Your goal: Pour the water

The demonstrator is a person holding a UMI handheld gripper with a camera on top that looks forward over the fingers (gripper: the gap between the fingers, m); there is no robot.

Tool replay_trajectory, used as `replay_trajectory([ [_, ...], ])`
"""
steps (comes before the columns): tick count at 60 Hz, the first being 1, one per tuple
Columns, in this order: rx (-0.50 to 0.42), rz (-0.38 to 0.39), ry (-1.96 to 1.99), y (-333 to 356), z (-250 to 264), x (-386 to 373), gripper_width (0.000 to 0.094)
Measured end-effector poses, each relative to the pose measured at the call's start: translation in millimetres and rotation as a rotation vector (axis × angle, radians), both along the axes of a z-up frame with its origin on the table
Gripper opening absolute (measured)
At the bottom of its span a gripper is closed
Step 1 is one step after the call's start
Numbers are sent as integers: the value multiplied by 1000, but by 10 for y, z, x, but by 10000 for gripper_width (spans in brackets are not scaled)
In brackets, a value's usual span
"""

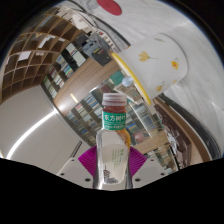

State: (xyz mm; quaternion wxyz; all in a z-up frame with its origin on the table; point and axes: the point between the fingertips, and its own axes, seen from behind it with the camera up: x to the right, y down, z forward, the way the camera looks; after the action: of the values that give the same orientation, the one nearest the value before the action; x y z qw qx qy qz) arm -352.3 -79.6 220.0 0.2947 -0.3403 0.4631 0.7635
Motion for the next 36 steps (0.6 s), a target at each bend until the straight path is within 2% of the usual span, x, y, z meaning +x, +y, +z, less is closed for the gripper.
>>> replay_trajectory([
  [6, 46, 5, -116, -55, 265, -10, 383],
  [10, 101, -25, -315, -139, 488, 92, 385],
  [15, 164, -151, -742, -91, 753, 163, 382],
  [19, 225, -300, -1062, -176, 989, 520, 383],
  [27, 266, -582, -1559, -159, 1406, 1172, 383],
  [31, 253, -663, -1764, -119, 1409, 1358, 383],
  [36, 189, -705, -1992, -44, 1117, 1810, 383],
])
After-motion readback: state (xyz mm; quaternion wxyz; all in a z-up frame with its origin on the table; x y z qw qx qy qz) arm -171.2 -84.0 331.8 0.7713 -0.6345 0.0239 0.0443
